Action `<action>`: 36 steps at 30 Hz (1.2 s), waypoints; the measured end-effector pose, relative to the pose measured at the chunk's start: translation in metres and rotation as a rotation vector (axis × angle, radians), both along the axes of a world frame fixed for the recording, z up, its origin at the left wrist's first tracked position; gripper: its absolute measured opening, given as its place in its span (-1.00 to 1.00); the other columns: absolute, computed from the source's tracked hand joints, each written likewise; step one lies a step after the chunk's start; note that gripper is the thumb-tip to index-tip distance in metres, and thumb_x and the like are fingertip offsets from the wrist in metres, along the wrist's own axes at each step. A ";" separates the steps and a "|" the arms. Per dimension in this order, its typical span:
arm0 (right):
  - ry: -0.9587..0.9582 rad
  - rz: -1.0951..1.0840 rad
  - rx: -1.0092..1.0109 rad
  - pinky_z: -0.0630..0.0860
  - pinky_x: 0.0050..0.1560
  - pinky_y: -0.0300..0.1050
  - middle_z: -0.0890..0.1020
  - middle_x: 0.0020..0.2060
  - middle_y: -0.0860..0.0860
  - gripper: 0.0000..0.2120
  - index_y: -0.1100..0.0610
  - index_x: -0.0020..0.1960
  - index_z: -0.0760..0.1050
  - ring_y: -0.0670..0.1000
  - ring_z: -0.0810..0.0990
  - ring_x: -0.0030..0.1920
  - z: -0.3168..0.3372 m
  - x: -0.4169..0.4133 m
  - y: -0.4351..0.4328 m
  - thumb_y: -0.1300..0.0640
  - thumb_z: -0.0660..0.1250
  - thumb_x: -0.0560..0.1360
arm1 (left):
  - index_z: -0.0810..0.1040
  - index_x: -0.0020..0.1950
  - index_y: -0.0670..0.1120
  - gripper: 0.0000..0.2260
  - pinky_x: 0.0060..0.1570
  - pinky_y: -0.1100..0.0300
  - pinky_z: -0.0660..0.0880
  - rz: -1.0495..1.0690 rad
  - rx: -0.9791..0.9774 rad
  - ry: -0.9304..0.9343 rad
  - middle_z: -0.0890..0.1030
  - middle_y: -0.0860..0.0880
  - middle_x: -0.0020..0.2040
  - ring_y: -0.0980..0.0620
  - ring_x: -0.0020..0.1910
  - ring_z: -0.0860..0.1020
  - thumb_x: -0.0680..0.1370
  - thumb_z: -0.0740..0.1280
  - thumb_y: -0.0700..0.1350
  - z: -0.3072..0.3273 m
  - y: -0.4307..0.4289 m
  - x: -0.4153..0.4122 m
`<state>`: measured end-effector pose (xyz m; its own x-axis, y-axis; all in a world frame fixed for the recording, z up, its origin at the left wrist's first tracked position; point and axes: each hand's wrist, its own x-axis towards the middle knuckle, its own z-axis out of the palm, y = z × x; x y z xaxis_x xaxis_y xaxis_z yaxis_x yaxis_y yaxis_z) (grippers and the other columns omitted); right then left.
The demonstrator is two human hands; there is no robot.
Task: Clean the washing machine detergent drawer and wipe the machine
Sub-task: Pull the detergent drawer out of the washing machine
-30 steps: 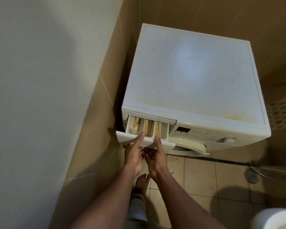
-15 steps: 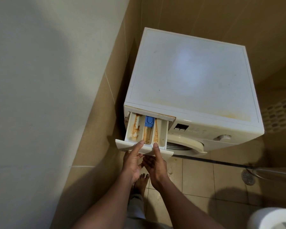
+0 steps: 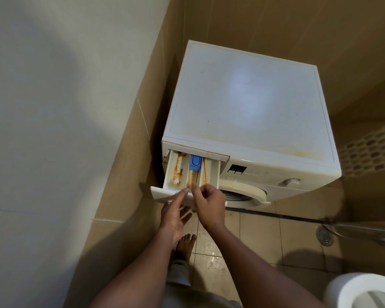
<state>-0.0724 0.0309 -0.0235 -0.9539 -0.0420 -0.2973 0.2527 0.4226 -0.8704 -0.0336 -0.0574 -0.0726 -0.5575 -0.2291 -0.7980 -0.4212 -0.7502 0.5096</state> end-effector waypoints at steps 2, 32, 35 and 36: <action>0.094 0.123 0.213 0.55 -0.31 -0.16 0.65 -0.20 -0.07 -0.85 0.07 -0.02 0.58 -0.11 0.60 -0.25 0.006 -0.018 -0.009 0.01 0.31 0.57 | 0.55 0.30 -0.04 -0.37 0.28 -0.21 0.52 -0.024 -0.007 0.005 0.67 -0.16 0.19 -0.17 0.21 0.61 0.28 0.58 0.10 0.001 0.000 0.000; 0.007 0.515 0.678 0.61 -0.09 -0.04 0.54 0.07 0.10 -0.11 -0.05 0.59 -0.20 0.03 0.59 -0.05 -0.040 0.008 -0.005 0.11 0.38 0.53 | 0.55 0.15 -0.23 -0.81 -0.32 0.13 0.64 -0.051 0.109 -0.055 0.63 -0.18 -0.03 -0.07 -0.02 0.57 0.55 0.31 -0.27 0.020 0.011 0.055; 0.143 0.364 0.574 0.54 -0.20 -0.17 0.56 0.02 -0.01 -0.32 -0.01 0.52 0.05 -0.05 0.54 -0.09 -0.029 0.041 0.022 0.08 0.34 0.54 | 0.55 0.17 -0.24 -0.66 -0.22 0.11 0.63 -0.018 0.122 -0.022 0.65 -0.18 -0.08 -0.09 -0.05 0.58 0.39 0.38 -0.33 0.018 0.014 0.072; 0.183 0.293 0.549 0.51 -0.20 -0.22 0.54 0.02 -0.05 -0.42 -0.02 0.46 0.15 -0.09 0.52 -0.09 -0.025 0.051 0.036 0.08 0.34 0.53 | 0.54 0.19 -0.23 -0.63 -0.15 0.09 0.61 0.001 0.125 -0.020 0.66 -0.19 -0.04 -0.10 -0.02 0.59 0.38 0.37 -0.37 0.016 0.017 0.077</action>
<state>-0.0216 0.0674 -0.0484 -0.9633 -0.1966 -0.1829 -0.0729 0.8472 -0.5263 0.0434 -0.0403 -0.0567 -0.5405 -0.1276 -0.8316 -0.4295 -0.8080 0.4032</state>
